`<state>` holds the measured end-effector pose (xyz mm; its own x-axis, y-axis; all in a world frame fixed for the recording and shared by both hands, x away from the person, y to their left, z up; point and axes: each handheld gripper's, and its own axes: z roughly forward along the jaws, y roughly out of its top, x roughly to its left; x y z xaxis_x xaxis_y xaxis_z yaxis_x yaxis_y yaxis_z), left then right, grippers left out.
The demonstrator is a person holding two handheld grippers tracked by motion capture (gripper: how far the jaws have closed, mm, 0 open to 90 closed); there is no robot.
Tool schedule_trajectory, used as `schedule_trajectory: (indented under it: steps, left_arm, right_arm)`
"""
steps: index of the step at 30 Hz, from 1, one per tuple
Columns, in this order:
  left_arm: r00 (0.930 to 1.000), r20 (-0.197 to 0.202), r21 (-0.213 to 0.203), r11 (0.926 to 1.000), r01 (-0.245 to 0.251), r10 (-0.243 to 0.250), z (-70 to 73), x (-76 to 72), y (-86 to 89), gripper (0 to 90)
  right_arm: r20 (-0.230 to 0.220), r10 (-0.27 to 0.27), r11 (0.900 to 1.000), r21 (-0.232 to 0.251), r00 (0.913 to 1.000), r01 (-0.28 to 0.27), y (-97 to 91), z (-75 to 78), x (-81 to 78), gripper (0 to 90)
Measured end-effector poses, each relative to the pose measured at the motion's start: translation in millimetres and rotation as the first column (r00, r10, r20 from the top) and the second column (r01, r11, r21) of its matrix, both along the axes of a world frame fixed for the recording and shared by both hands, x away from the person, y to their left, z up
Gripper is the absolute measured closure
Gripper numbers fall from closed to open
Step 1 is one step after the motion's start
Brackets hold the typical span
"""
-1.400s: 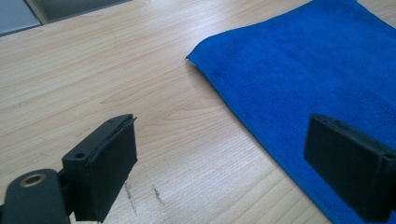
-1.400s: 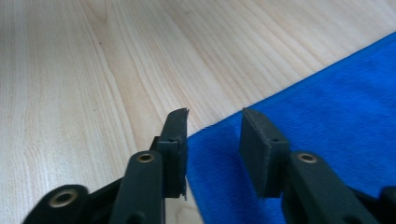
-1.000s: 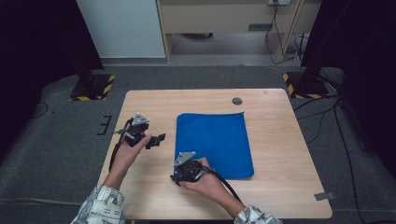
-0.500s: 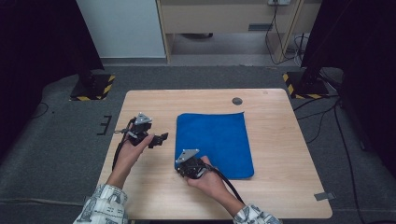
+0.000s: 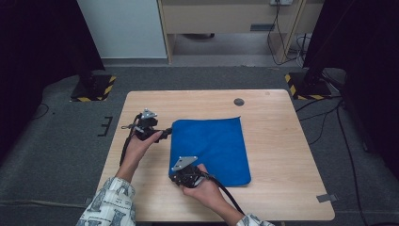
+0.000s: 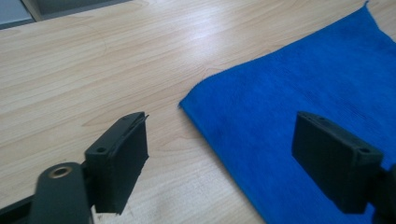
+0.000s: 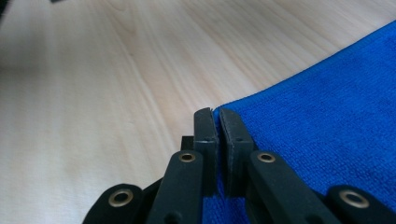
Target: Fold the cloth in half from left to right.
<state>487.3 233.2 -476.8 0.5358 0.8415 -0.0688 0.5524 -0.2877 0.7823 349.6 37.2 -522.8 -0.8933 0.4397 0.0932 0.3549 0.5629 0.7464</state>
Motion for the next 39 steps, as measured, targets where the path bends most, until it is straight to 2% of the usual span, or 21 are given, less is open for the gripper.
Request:
schedule_trajectory:
  steps: [3,6,8,12,16,19,22,25,29,34,39]
  left_arm:
    - [0.9999,0.011,0.009,1.0000,-0.003,0.003,-3.8,8.0,-3.4,26.2]
    - [1.0000,-0.001,0.036,0.9994,0.000,0.000,-8.4,17.6,-6.7,32.2]
    - [1.0000,-0.006,0.033,0.9995,0.000,0.001,-12.2,24.4,-8.9,36.1]
    - [0.9999,0.010,0.024,0.9996,-0.012,0.012,-24.5,33.7,-10.2,43.2]
    - [0.9995,-0.006,0.032,0.9990,-0.031,0.031,-40.1,42.3,-8.3,46.8]
    - [0.9988,-0.026,0.058,0.9975,-0.040,0.041,-47.1,47.6,-7.8,50.1]
    - [0.9990,-0.026,0.074,0.9967,-0.034,0.036,-49.3,50.6,-8.9,50.0]
    - [0.9989,-0.034,0.066,0.9974,-0.029,0.031,-52.0,53.1,-10.4,48.8]
    - [0.9984,-0.045,0.078,0.9964,-0.032,0.035,-55.6,55.0,-12.2,46.4]
    - [0.9991,-0.033,0.086,0.9960,-0.025,0.028,-56.7,55.4,-12.8,46.1]
    - [0.9992,-0.033,0.079,0.9965,0.025,-0.023,-56.0,52.5,-17.5,64.0]
  right_arm:
    - [-0.006,0.005,1.0000,0.005,1.0000,-0.005,4.4,0.0,-6.4,86.6]
    - [-0.007,-0.001,1.0000,0.009,1.0000,0.001,8.9,-0.7,-10.4,86.6]
    - [-0.011,-0.010,0.9999,0.012,0.9999,0.010,11.9,-1.0,-12.8,86.4]
    - [-0.012,-0.031,0.9993,0.021,0.9994,0.032,15.8,-1.4,-14.0,86.4]
    - [-0.017,-0.045,0.9983,0.036,0.9988,0.046,19.6,-1.0,-14.6,86.4]
    - [-0.023,-0.049,0.9981,0.036,0.9985,0.050,20.7,-2.3,-14.6,86.3]
    - [-0.019,-0.048,0.9985,0.026,0.9987,0.049,20.4,-3.7,-14.9,86.3]
    - [-0.020,-0.050,0.9983,0.029,0.9986,0.050,19.5,-3.1,-14.8,86.3]
    - [-0.019,-0.047,0.9985,0.026,0.9987,0.048,18.6,-1.4,-15.7,86.0]
    - [-0.024,-0.054,0.9979,0.033,0.9983,0.055,18.1,-1.5,-16.1,85.9]
    - [-0.022,-0.050,0.9982,0.032,0.9985,0.051,17.6,-2.4,-16.2,85.7]
